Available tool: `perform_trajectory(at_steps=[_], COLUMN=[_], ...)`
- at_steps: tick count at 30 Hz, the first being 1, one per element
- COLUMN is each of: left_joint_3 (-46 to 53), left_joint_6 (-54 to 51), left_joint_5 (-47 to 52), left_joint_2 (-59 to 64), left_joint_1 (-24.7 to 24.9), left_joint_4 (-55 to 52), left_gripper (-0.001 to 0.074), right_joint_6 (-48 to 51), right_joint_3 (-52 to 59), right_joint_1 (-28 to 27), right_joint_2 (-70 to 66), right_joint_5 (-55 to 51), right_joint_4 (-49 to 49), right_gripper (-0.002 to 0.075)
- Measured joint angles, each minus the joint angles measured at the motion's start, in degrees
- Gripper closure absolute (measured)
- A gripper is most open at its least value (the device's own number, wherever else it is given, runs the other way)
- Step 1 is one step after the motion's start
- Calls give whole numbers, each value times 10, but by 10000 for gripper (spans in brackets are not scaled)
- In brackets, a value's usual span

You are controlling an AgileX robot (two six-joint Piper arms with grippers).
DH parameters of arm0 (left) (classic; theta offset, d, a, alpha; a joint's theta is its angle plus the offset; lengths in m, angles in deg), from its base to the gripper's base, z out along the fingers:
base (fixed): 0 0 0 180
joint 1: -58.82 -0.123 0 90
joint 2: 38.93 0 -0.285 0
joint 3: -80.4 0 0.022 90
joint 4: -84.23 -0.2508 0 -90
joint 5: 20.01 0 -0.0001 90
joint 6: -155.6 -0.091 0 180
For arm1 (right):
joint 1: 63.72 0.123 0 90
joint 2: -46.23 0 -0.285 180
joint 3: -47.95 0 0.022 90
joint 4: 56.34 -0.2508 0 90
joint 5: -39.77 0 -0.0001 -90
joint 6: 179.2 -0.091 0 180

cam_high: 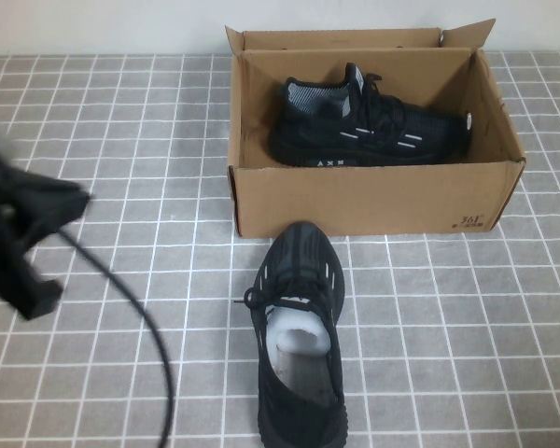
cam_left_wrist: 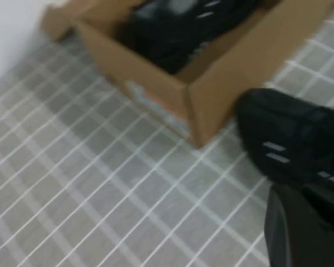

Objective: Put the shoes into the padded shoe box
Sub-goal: Pick up the shoe from the table

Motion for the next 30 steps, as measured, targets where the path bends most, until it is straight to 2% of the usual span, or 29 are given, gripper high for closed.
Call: perform_trajectory(at_steps=[9,19,25,30], left_joint_3=[-18,-18,-20,-64], left_joint_6=[2,3,5,46], left_joint_5=[-28,-54,-129,-99], left_joint_2=[90,154,180,221], left_joint_1=[118,208,271,306], left_joint_4=[-12,-48,-82,-137], left_gripper=[733,733,731,728], right_joint_6=[0,0,0,0], right_joint_3=[0,0,0,0], right_joint_1=[0,0,0,0], right_joint_2=[0,0,0,0], right_joint_5=[0,0,0,0], right_joint_4=[0,0,0,0], right_gripper=[734,734,734,734])
